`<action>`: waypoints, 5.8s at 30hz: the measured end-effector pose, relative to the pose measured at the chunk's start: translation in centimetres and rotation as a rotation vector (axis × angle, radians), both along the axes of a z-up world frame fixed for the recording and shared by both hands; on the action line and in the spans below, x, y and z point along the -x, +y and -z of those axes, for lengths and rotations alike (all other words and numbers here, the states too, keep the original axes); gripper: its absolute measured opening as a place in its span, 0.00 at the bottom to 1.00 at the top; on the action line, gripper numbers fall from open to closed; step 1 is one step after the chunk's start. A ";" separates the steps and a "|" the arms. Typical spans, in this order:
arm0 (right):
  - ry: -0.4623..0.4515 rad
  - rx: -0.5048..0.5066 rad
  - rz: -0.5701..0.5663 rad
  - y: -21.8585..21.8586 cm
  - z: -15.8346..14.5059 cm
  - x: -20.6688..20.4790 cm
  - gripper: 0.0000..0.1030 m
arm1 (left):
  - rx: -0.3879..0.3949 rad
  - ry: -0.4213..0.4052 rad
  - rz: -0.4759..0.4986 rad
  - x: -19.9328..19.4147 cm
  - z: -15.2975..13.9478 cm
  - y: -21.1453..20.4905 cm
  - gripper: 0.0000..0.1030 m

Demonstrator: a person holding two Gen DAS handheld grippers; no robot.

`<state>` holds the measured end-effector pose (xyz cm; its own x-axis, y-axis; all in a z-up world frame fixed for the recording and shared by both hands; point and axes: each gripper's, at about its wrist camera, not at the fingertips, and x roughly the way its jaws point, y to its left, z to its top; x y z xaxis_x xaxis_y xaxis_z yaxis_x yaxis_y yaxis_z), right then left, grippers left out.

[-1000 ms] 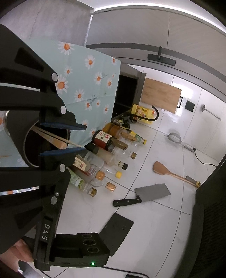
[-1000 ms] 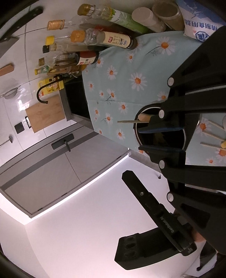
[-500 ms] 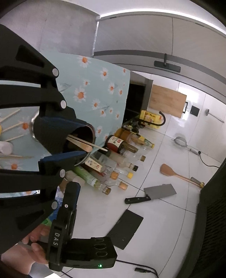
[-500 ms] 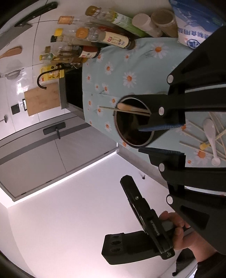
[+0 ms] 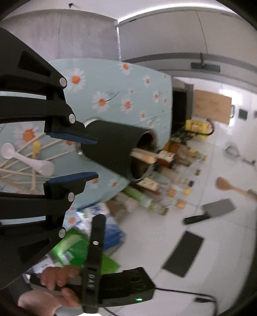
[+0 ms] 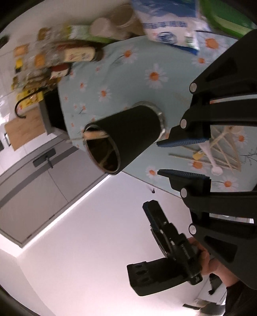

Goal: Organize utensils
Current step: 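Open both grippers and withdraw them from the black holder, then lower the left gripper onto the white plastic spoon and close, then lift the white spoon with the left gripper while the right gripper grasps a chopstick, then carry the white spoon and chopstick over the black holder and lower them in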

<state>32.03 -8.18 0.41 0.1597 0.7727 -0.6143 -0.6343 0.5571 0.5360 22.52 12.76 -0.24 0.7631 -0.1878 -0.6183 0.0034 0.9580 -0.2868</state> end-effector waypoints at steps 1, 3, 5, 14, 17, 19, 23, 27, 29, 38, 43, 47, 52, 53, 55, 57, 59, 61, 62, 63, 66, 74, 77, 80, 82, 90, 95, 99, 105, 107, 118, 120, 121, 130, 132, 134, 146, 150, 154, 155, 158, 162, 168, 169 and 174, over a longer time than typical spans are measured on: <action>0.015 -0.001 0.005 -0.3 0.3 0.1 0.24 | -0.015 0.019 0.017 0.0 0.4 -0.4 0.27; 0.045 -0.002 0.020 -1.1 1.2 0.5 0.24 | -0.035 0.058 0.049 -0.2 1.1 -1.1 0.27; 0.069 0.001 0.035 -1.8 2.1 0.8 0.24 | -0.050 0.089 0.076 -0.3 1.8 -1.7 0.27; 0.177 0.001 0.097 -4.4 5.2 1.8 0.24 | -0.139 0.245 0.206 -0.7 5.0 -4.4 0.27; 0.200 0.004 0.108 -4.8 5.9 2.1 0.24 | -0.166 0.309 0.251 -0.9 6.3 -5.1 0.27; 0.213 0.005 0.110 -5.0 6.4 2.3 0.24 | -0.185 0.351 0.277 -1.1 7.3 -5.5 0.27; 0.239 0.002 0.121 -5.4 7.2 2.4 0.24 | -0.204 0.427 0.321 -1.5 8.8 -6.1 0.28; 0.256 -0.002 0.125 -5.6 7.8 2.5 0.24 | -0.217 0.497 0.345 -1.9 10.2 -6.2 0.28; 0.264 -0.004 0.127 -5.6 8.1 2.5 0.24 | -0.226 0.536 0.357 -2.1 10.9 -6.2 0.28; 0.307 -0.018 0.146 -6.1 9.5 2.6 0.24 | -0.267 0.649 0.396 -3.5 12.7 -6.8 0.28; 0.320 -0.029 0.162 -6.6 9.8 2.6 0.24 | -0.275 0.684 0.409 -4.2 13.2 -7.2 0.27; 0.321 -0.034 0.170 -7.0 9.9 2.7 0.24 | -0.302 0.716 0.400 -5.5 13.8 -7.5 0.27; 0.323 -0.041 0.179 -7.5 9.8 2.6 0.24 | -0.322 0.732 0.410 -7.0 14.3 -8.4 0.18; 0.323 -0.041 0.180 -7.6 9.8 2.6 0.24 | -0.322 0.734 0.418 -7.0 14.3 -8.6 0.14; 0.327 -0.043 0.179 -7.6 9.9 2.6 0.24 | -0.333 0.734 0.426 -7.4 14.4 -9.1 0.11; 0.329 -0.042 0.178 -7.7 10.0 2.5 0.24 | -0.332 0.733 0.428 -7.7 14.4 -9.4 0.11; 0.335 -0.042 0.180 -7.7 10.1 2.4 0.24 | -0.329 0.728 0.429 -8.0 14.4 -9.5 0.11; 0.341 -0.041 0.181 -7.7 10.2 2.2 0.24 | -0.326 0.722 0.427 -7.9 14.3 -9.6 0.11; 0.344 -0.040 0.179 -7.7 10.2 2.1 0.24 | -0.323 0.719 0.428 -8.0 14.3 -9.6 0.11; 0.349 -0.040 0.176 -7.7 10.3 2.0 0.24 | -0.322 0.715 0.426 -7.9 14.2 -9.6 0.11; 0.357 -0.040 0.170 -7.4 10.5 1.8 0.24 | -0.307 0.686 0.403 -7.6 13.7 -9.4 0.11; 0.423 -0.048 0.158 -6.7 11.6 1.2 0.24 | -0.239 0.650 0.378 -5.7 12.1 -7.4 0.10; 0.463 -0.052 0.164 -6.5 12.4 0.9 0.24 | -0.212 0.636 0.367 -5.0 11.8 -6.7 0.10; 0.490 -0.043 0.171 -6.1 13.0 0.5 0.24 | -0.186 0.619 0.354 -4.3 11.5 -5.9 0.10; 0.509 -0.041 0.174 -5.8 13.5 0.4 0.24 | -0.164 0.610 0.347 -4.0 11.2 -5.5 0.10; 0.606 -0.037 0.211 -5.3 15.3 -0.2 0.24 | -0.117 0.556 0.321 -2.5 9.3 -4.3 0.10; 0.649 -0.029 0.236 -5.2 15.9 -0.6 0.24 | -0.093 0.526 0.311 -1.8 8.1 -4.1 0.10; 0.678 -0.020 0.246 -5.0 16.5 -0.8 0.24 | -0.076 0.521 0.300 -1.3 7.7 -3.9 0.10; 0.696 -0.007 0.248 -4.5 17.2 -0.9 0.24 | -0.067 0.525 0.289 -1.2 7.8 -3.6 0.10; 0.700 -0.011 0.243 -4.2 17.5 -0.9 0.23 | -0.063 0.527 0.288 -1.1 7.9 -3.5 0.10; 0.670 -0.009 0.238 -3.6 17.5 -0.8 0.06 | -0.048 0.526 0.276 -0.9 8.2 -2.8 0.10; 0.661 -0.016 0.234 -3.5 17.1 -0.7 0.06 | -0.046 0.523 0.275 -0.9 8.2 -2.8 0.10; 0.650 -0.018 0.230 -3.4 16.8 -0.7 0.06 | -0.043 0.519 0.274 -0.8 8.2 -2.8 0.10; 0.515 -0.024 0.200 -3.1 12.7 -0.4 0.06 | -0.003 0.452 0.259 -0.4 7.2 -2.4 0.10; 0.479 -0.022 0.192 -2.9 11.6 -0.4 0.06 | 0.010 0.431 0.252 -0.2 6.8 -2.2 0.10; 0.434 -0.017 0.181 -2.8 10.3 -0.3 0.06 | 0.026 0.409 0.242 -0.2 6.4 -1.9 0.10; 0.178 0.001 0.128 -0.7 2.2 -0.2 0.06 | 0.112 0.231 0.207 0.4 2.5 -0.9 0.10; 0.106 -0.004 0.115 0.1 0.0 -0.6 0.06 | 0.127 0.174 0.198 0.4 1.1 -0.6 0.10; 0.041 -0.003 0.113 0.6 -1.9 -1.0 0.06 | 0.137 0.119 0.192 0.2 -0.5 -0.4 0.10; 0.029 -0.008 0.112 0.7 -2.2 -1.1 0.06 | 0.137 0.104 0.189 0.1 -0.9 -0.3 0.10; -0.017 -0.020 0.110 1.2 -3.5 -1.8 0.06 | 0.143 0.067 0.184 -0.3 -2.0 -0.1 0.10; -0.078 -0.030 0.111 2.3 -5.6 -2.9 0.06 | 0.143 0.019 0.185 -0.9 -3.5 0.0 0.10; -0.117 -0.065 0.105 3.8 -8.2 -4.4 0.06 | 0.125 -0.031 0.189 -2.2 -5.1 0.3 0.10; -0.122 -0.070 0.102 4.1 -8.7 -4.8 0.06 | 0.123 -0.035 0.189 -2.4 -5.3 0.3 0.10; -0.190 -0.061 0.093 5.9 -10.4 -6.5 0.06 | 0.095 -0.069 0.196 -4.4 -6.0 0.7 0.10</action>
